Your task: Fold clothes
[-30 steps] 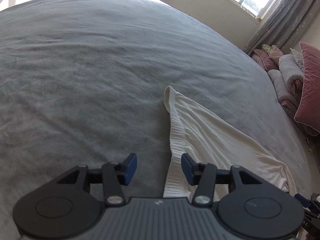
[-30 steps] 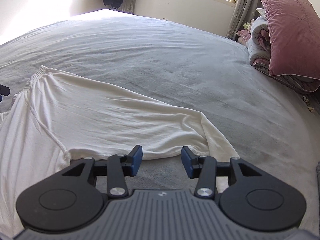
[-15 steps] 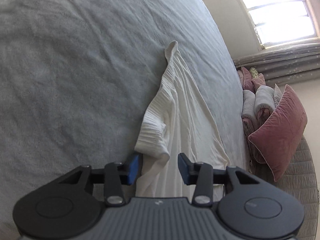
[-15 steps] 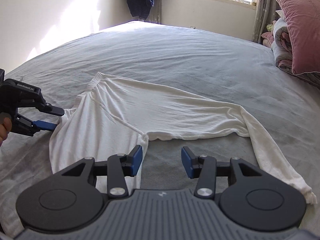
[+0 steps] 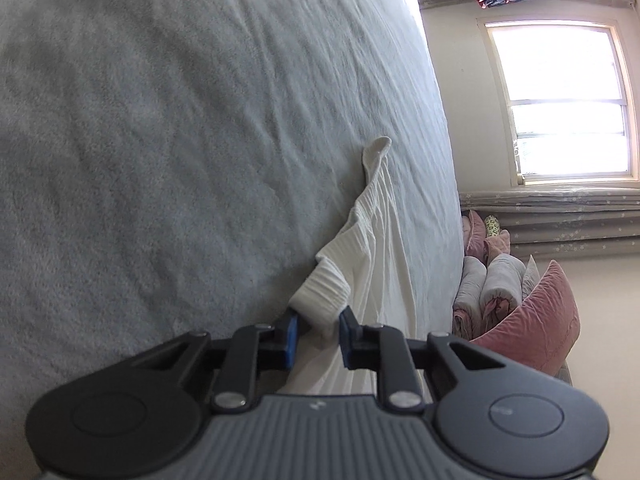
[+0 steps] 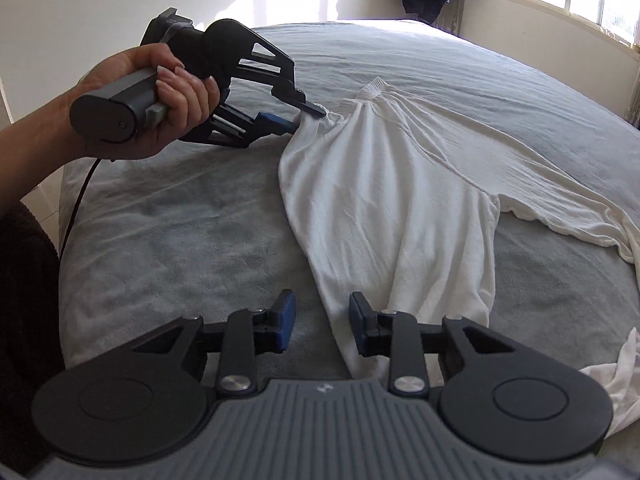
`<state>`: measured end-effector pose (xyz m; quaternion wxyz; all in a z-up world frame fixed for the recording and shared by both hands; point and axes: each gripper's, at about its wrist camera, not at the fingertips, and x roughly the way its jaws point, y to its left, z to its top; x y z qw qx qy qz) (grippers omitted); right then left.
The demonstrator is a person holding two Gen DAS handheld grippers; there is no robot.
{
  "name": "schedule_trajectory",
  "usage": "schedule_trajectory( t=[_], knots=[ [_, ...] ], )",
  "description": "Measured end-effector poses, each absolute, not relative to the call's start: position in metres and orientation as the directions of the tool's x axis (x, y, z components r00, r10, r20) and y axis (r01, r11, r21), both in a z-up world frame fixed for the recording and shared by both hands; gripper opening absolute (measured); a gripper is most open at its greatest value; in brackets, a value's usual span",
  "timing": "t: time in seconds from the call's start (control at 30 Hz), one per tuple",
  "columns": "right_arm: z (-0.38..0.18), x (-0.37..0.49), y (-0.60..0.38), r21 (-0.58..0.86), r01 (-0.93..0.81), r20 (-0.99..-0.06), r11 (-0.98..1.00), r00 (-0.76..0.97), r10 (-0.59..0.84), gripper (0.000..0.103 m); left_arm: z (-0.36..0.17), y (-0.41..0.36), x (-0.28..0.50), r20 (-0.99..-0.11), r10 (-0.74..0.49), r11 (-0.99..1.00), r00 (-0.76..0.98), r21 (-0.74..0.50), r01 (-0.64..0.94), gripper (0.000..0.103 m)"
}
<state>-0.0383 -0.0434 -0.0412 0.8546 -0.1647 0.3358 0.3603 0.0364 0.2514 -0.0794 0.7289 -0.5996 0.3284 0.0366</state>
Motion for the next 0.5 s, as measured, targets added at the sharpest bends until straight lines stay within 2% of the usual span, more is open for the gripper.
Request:
schedule_trajectory(
  t=[0.07, 0.1, 0.13, 0.23, 0.5],
  knots=[
    [-0.044, -0.037, -0.043, -0.059, -0.715, -0.688, 0.697, 0.535, 0.491, 0.017, -0.078, 0.253, 0.036, -0.522, -0.320, 0.276, 0.791, -0.850, -0.449, 0.015],
    [-0.044, -0.036, -0.042, -0.073, -0.705, -0.683, 0.706, 0.550, 0.479, 0.006, -0.078, 0.254, 0.036, -0.519, -0.313, 0.273, 0.795, -0.851, -0.448, 0.013],
    [-0.044, -0.036, -0.042, -0.086, -0.697, -0.681, 0.712, 0.563, 0.469, 0.001, -0.077, 0.254, 0.035, -0.519, -0.303, 0.273, 0.799, -0.851, -0.449, 0.012],
    [-0.042, -0.036, -0.043, -0.081, -0.695, -0.674, 0.715, 0.567, 0.475, 0.001, -0.071, 0.257, 0.032, -0.523, -0.247, 0.287, 0.816, -0.843, -0.454, 0.006],
    [-0.015, -0.050, -0.038, 0.045, -0.761, -0.633, 0.647, 0.479, 0.608, 0.001, -0.038, 0.277, -0.002, -0.501, -0.060, 0.423, 0.863, -0.796, -0.433, 0.005]
  ],
)
